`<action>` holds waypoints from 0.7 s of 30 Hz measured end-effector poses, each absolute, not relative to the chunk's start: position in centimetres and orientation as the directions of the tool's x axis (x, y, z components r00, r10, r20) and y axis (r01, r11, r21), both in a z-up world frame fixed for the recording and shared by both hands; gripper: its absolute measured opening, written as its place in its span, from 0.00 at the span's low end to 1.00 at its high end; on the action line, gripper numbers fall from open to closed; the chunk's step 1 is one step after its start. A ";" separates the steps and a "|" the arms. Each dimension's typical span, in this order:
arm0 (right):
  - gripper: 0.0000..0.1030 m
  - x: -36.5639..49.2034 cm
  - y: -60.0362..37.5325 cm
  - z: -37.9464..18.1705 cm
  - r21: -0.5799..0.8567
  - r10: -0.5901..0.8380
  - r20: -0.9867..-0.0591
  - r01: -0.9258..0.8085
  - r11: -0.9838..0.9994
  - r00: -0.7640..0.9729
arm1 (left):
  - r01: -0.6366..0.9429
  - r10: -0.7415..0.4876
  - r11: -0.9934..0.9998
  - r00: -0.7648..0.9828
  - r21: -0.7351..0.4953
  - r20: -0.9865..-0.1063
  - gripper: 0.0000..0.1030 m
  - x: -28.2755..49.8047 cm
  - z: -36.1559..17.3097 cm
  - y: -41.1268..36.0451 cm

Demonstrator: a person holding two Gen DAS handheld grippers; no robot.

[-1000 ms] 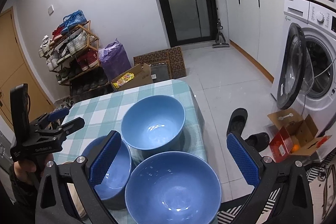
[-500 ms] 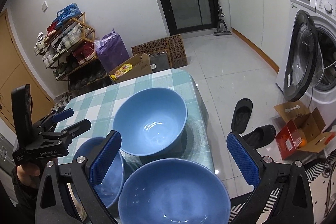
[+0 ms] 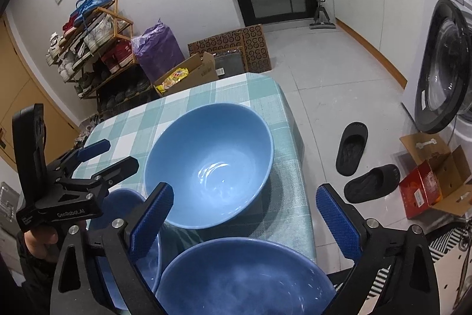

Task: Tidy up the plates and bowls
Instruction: 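Close the left gripper on the light-blue bowl rim while the right gripper grips it too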

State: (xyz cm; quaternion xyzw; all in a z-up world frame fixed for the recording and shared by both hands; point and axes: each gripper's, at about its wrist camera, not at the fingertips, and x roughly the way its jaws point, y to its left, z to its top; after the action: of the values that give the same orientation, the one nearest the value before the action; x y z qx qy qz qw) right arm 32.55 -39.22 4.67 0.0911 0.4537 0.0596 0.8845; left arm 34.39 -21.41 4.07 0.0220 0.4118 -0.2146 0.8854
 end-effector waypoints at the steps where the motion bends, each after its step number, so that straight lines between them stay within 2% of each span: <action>1: 0.95 32.8 -39.1 4.4 0.214 0.191 -0.795 -0.028 0.976 0.576 | 0.401 -0.364 0.906 0.566 -0.139 -0.740 1.00 34.6 3.9 -21.5; 7: 0.81 34.3 -38.7 2.4 0.214 0.193 -0.824 -0.023 0.977 0.533 | 0.412 -0.355 0.903 0.546 -0.126 -0.759 0.97 35.1 3.1 -22.2; 9: 0.77 34.6 -38.7 2.0 0.223 0.199 -0.828 -0.019 0.975 0.525 | 0.421 -0.361 0.898 0.528 -0.132 -0.769 0.89 35.3 2.7 -22.4; 10: 0.73 34.7 -38.8 1.8 0.227 0.204 -0.828 -0.019 0.974 0.522 | 0.426 -0.366 0.894 0.520 -0.137 -0.772 0.88 35.3 2.6 -22.5; 12: 0.70 34.9 -38.7 1.6 0.229 0.209 -0.831 -0.025 0.973 0.516 | 0.435 -0.380 0.888 0.513 -0.148 -0.770 0.88 35.3 2.4 -22.6; 14: 0.69 35.0 -38.7 1.3 0.225 0.208 -0.833 -0.029 0.974 0.513 | 0.447 -0.399 0.879 0.507 -0.162 -0.764 0.75 35.2 2.4 -22.7; 18: 0.63 35.2 -38.5 1.1 0.224 0.210 -0.835 -0.035 0.974 0.509 | 0.459 -0.411 0.873 0.504 -0.167 -0.760 0.72 35.2 2.4 -23.0; 21: 0.58 35.4 -38.5 1.1 0.216 0.204 -0.837 -0.035 0.976 0.508 | 0.463 -0.422 0.867 0.489 -0.183 -0.763 0.60 35.4 2.2 -23.1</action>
State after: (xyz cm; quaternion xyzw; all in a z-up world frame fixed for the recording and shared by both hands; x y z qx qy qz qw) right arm 35.38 -38.54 1.10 0.0857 0.4912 0.0692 0.8640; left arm 35.37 -23.09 2.23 0.0234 0.4354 -0.2567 0.8625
